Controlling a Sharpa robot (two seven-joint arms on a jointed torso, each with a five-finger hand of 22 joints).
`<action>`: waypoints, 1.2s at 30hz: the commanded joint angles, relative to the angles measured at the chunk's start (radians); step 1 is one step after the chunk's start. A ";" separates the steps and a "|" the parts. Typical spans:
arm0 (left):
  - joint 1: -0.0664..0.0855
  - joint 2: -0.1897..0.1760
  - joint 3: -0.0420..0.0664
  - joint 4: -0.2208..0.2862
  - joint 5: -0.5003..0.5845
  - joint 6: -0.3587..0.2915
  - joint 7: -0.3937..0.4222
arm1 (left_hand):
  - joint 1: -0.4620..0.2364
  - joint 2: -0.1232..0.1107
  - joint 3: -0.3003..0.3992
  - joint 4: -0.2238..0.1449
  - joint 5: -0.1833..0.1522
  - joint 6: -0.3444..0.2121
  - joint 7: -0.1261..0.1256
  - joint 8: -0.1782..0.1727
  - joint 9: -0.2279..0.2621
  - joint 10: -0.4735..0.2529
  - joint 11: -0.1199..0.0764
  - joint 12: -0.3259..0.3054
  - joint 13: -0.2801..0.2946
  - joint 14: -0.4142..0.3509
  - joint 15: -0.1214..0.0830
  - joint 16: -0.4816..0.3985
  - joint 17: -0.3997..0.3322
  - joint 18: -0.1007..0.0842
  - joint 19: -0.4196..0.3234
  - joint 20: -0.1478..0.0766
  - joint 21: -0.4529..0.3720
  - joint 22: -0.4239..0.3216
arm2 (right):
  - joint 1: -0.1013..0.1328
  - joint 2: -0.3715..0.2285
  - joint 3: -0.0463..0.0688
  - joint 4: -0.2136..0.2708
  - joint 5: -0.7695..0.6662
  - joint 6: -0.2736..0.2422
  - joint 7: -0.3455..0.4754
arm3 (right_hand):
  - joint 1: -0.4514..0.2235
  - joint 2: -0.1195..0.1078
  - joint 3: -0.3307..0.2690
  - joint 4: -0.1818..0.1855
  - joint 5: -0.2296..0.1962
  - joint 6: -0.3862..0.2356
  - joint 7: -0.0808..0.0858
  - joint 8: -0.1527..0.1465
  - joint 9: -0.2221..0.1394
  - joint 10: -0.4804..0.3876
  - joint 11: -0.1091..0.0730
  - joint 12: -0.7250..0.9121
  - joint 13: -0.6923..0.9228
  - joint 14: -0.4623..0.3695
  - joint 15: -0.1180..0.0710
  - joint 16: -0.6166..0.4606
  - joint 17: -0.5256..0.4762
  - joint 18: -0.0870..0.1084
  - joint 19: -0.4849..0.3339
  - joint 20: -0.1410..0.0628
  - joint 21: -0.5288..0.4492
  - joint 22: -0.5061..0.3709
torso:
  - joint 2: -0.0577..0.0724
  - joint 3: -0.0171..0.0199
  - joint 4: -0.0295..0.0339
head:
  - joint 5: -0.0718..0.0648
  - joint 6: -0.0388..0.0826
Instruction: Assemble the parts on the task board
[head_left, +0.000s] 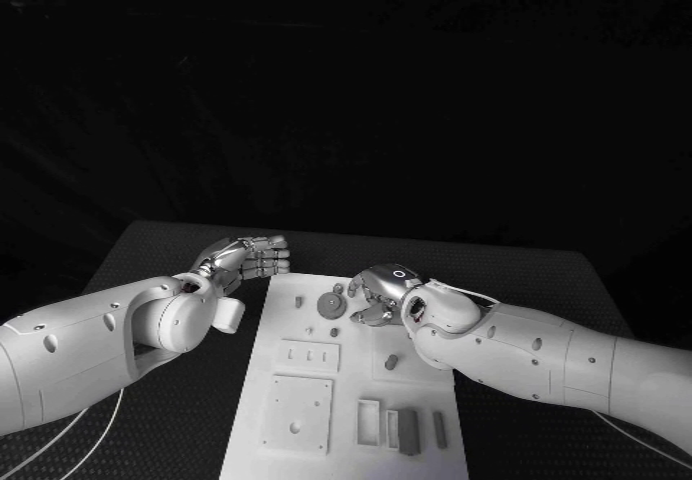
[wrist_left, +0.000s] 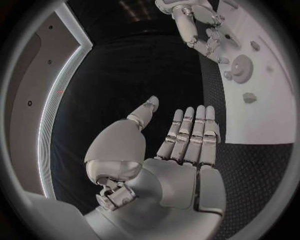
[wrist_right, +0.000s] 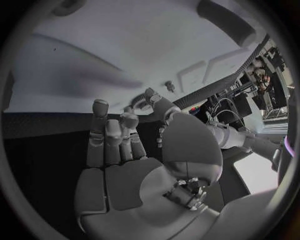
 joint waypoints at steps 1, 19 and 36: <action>0.001 -0.001 0.001 -0.001 0.002 0.000 0.013 | -0.004 -0.004 0.000 -0.001 0.001 0.004 0.031 -0.004 -0.002 -0.001 0.006 -0.006 -0.001 0.000 0.009 -0.004 -0.001 0.014 0.004 0.003 -0.007 0.000 | 0.008 -0.025 0.011 0.036 0.054 -0.050 0.040 | -0.001 -0.020 0.006 0.015 0.000 -0.027 0.026 -0.002 -0.001 -0.004 0.003 0.007 0.002 -0.002 0.009 0.002 0.001 0.008 0.006 0.001 -0.007 0.012 | 0.000 0.0006 -0.0027 | -0.001 0.003; 0.001 -0.006 0.001 -0.005 0.002 0.001 0.014 | -0.002 -0.005 0.000 -0.003 0.001 0.006 0.029 -0.004 -0.001 0.001 0.005 -0.005 -0.001 -0.001 0.009 -0.004 -0.001 0.015 0.004 0.003 -0.007 0.000 | 0.051 -0.230 0.031 0.023 0.325 0.050 0.362 | 0.060 0.021 0.002 -0.030 0.000 -0.015 0.029 0.011 0.003 -0.023 0.006 0.018 0.011 -0.018 0.013 0.005 0.005 0.008 -0.012 0.005 -0.009 0.019 | 0.000 0.0019 -0.0014 | -0.041 0.015; 0.000 0.000 0.001 -0.020 0.002 0.008 0.015 | -0.002 -0.004 0.000 -0.002 0.001 0.008 0.031 -0.003 -0.001 0.002 0.006 -0.004 0.000 0.001 0.009 -0.004 -0.001 0.015 0.005 0.003 -0.007 0.000 | 0.049 -0.282 0.030 -0.093 0.303 0.135 0.422 | 0.070 0.005 -0.008 -0.063 0.000 -0.039 0.007 0.004 -0.002 -0.060 -0.013 0.003 0.007 -0.059 -0.001 -0.009 0.005 0.007 -0.051 0.023 -0.025 0.018 | 0.000 0.0034 0.0008 | -0.060 0.017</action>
